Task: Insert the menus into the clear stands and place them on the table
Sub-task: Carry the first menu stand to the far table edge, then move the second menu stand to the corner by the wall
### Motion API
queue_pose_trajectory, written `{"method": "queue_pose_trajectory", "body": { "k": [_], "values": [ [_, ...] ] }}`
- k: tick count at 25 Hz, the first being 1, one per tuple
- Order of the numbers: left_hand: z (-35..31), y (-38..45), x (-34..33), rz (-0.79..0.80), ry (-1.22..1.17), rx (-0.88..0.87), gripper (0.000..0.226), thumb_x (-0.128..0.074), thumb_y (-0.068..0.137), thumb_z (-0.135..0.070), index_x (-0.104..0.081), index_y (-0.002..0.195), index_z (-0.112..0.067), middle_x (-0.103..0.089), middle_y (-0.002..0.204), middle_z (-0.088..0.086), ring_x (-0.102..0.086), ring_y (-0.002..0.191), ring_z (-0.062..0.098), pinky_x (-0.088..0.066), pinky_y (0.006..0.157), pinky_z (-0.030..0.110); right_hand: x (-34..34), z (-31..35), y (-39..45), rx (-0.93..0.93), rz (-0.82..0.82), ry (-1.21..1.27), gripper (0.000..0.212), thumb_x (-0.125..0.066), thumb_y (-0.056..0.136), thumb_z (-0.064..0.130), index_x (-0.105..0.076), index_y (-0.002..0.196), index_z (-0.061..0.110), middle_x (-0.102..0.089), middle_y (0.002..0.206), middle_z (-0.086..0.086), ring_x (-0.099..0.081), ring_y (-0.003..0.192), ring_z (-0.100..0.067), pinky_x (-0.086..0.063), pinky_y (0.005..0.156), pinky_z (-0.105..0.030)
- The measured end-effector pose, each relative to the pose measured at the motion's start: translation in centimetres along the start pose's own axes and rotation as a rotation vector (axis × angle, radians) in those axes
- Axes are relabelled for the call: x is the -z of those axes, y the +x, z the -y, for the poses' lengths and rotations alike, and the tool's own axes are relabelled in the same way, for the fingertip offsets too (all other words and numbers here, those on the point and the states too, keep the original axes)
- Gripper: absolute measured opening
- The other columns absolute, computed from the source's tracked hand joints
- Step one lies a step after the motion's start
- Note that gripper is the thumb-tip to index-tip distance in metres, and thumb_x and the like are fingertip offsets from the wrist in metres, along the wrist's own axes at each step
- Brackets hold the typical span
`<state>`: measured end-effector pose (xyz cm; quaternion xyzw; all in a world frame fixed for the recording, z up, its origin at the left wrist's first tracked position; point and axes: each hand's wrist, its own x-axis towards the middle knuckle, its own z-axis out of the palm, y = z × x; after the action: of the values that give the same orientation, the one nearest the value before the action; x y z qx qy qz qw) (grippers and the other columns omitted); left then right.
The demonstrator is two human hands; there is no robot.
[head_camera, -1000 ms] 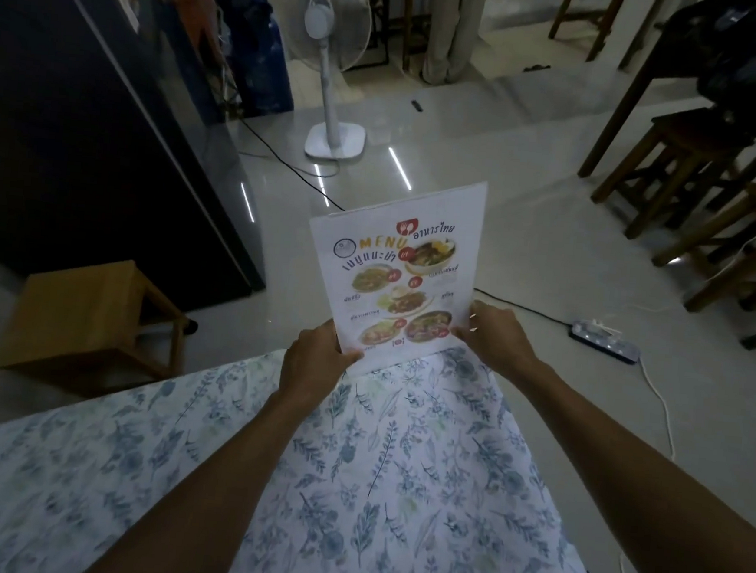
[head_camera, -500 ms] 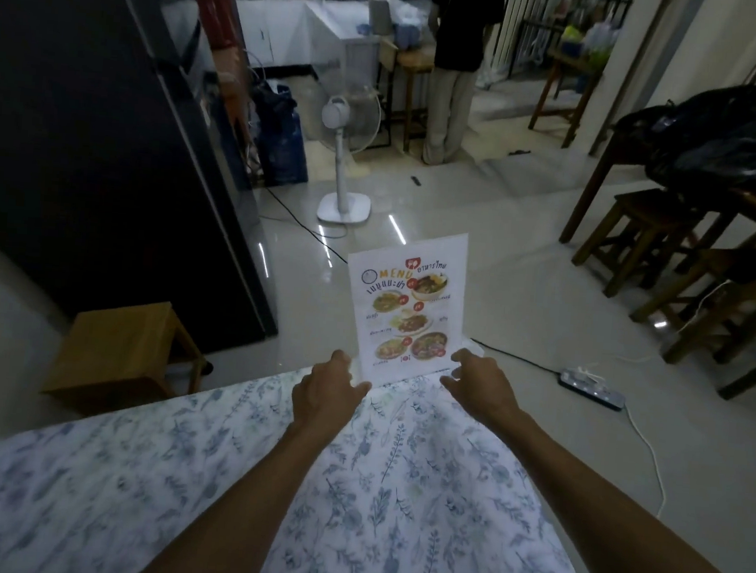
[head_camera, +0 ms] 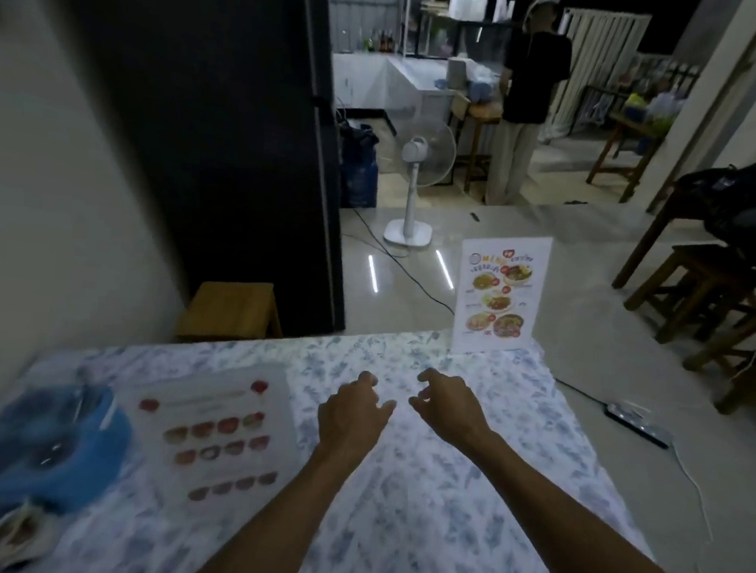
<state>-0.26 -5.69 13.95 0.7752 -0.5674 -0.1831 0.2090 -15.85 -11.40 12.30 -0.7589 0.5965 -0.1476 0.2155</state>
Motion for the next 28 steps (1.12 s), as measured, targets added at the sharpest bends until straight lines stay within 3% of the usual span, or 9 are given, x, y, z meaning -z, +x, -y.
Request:
{"method": "queue_pose_trajectory", "body": {
  "k": [8, 13, 18, 25, 28],
  "values": [
    [12.2, -9.6, 5.2, -0.028, -0.086, 0.169, 0.046, -0.064, 0.086, -0.050, -0.059, 0.125, -0.025, -0.072, 0.113, -0.005, -0.069, 0.102, 0.020, -0.052, 0.087, 0.033, -7.2, 10.4, -7.6, 0.116, 0.085, 0.037, 0.043, -0.069, 0.089, 0.034, -0.058, 0.126, 0.015, -0.075, 0.110, -0.006, -0.072, 0.095, -0.020, -0.058, 0.081, -0.034],
    [19.5, -11.2, 7.9, -0.017, -0.011, 0.346, 0.041, -0.058, 0.087, -0.056, -0.059, 0.116, -0.027, -0.072, 0.110, 0.000, -0.069, 0.098, 0.023, -0.054, 0.084, 0.035, -10.2, 11.9, -7.7, 0.071, 0.164, 0.018, 0.048, -0.068, 0.089, 0.036, -0.055, 0.129, 0.015, -0.072, 0.117, -0.007, -0.069, 0.102, -0.022, -0.057, 0.085, -0.036],
    [24.0, -10.8, 9.5, -0.057, 0.037, 0.488, 0.046, -0.062, 0.087, -0.054, -0.056, 0.123, -0.025, -0.069, 0.116, 0.003, -0.067, 0.102, 0.024, -0.050, 0.082, 0.035, -13.1, 11.9, -6.0, 0.060, 0.207, -0.025, 0.060, -0.070, 0.087, 0.039, -0.049, 0.136, 0.011, -0.061, 0.133, -0.009, -0.059, 0.120, -0.024, -0.052, 0.094, -0.037],
    [25.6, -6.8, 9.5, -0.077, -0.027, 0.486, 0.055, -0.070, 0.082, -0.054, -0.055, 0.127, -0.026, -0.069, 0.123, -0.002, -0.067, 0.108, 0.022, -0.054, 0.086, 0.038, -15.2, 10.8, -3.1, 0.072, 0.317, 0.067, 0.049, -0.071, 0.086, 0.030, -0.055, 0.130, 0.016, -0.068, 0.124, -0.004, -0.067, 0.105, -0.019, -0.054, 0.080, -0.028],
    [26.0, -5.6, 9.3, -0.079, -0.041, 0.448, 0.043, -0.071, 0.080, -0.055, -0.065, 0.114, -0.030, -0.075, 0.110, -0.007, -0.072, 0.094, 0.018, -0.058, 0.078, 0.035, -15.2, 10.4, -2.2, 0.133, 0.426, 0.078, 0.035, -0.068, 0.089, 0.024, -0.066, 0.124, 0.018, -0.074, 0.114, -0.002, -0.071, 0.095, -0.015, -0.057, 0.083, -0.025]
  ]
}}
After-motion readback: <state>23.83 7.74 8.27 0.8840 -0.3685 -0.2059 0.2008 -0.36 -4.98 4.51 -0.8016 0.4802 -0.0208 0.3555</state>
